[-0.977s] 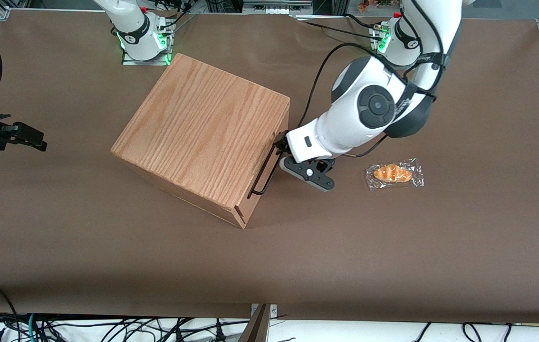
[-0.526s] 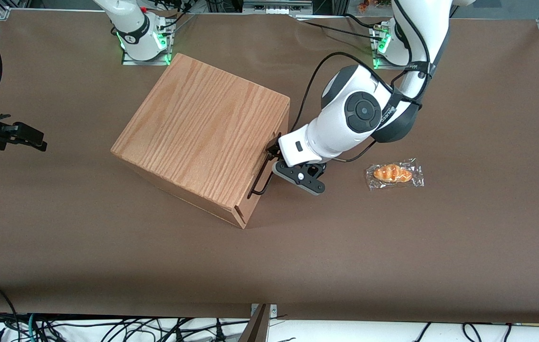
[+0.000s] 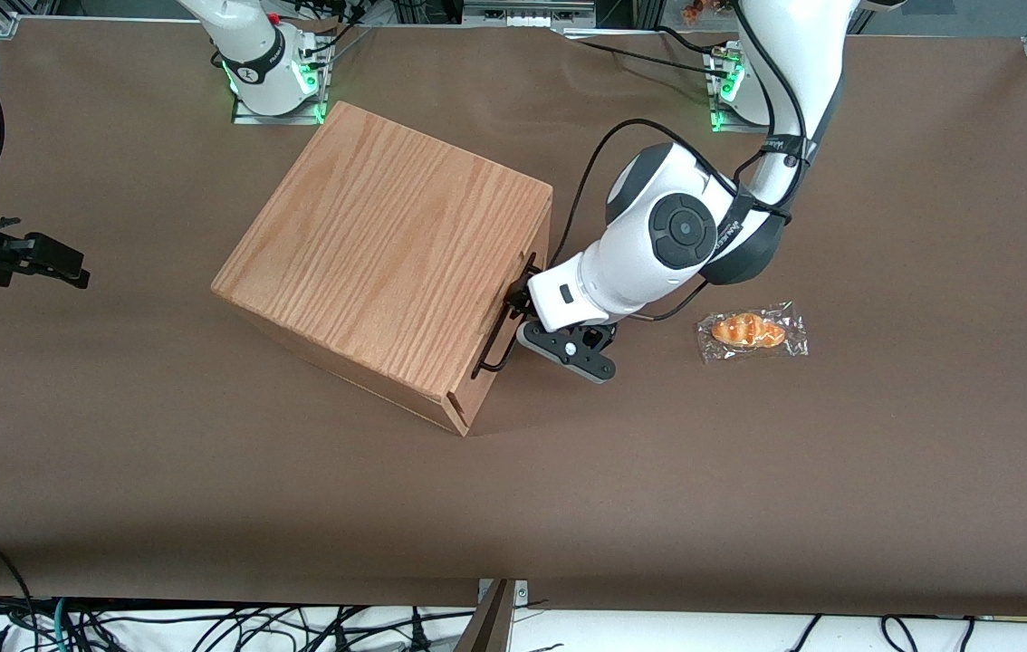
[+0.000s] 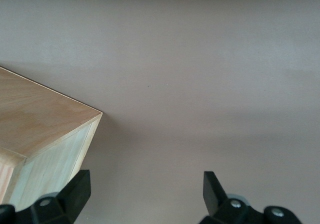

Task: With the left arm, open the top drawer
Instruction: 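Hook the black handle with the left gripper and pull the drawer outward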

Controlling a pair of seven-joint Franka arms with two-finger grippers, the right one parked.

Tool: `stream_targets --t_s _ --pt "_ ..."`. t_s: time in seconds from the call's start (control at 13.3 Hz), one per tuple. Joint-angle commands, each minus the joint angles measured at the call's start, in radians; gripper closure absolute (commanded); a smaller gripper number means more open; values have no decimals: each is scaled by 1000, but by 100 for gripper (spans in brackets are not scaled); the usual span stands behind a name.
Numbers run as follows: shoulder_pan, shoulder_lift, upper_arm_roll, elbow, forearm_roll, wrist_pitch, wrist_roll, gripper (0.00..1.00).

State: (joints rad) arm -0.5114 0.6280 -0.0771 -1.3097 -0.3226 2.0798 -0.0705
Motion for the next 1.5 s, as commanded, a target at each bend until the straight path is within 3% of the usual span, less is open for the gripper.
stream_targets --t_s 0.0,0.15,0.3,0.53,0.68,1.43 --pt "-16 24 13 33 20 8 1 0" --pt "-16 30 16 33 54 13 1 0" --pt "-12 30 14 32 161 13 0 0" --pt "28 29 19 30 191 2 1 0" --pt "74 21 16 30 247 -4 3 0" --pt "237 9 8 36 229 -72 173 0"
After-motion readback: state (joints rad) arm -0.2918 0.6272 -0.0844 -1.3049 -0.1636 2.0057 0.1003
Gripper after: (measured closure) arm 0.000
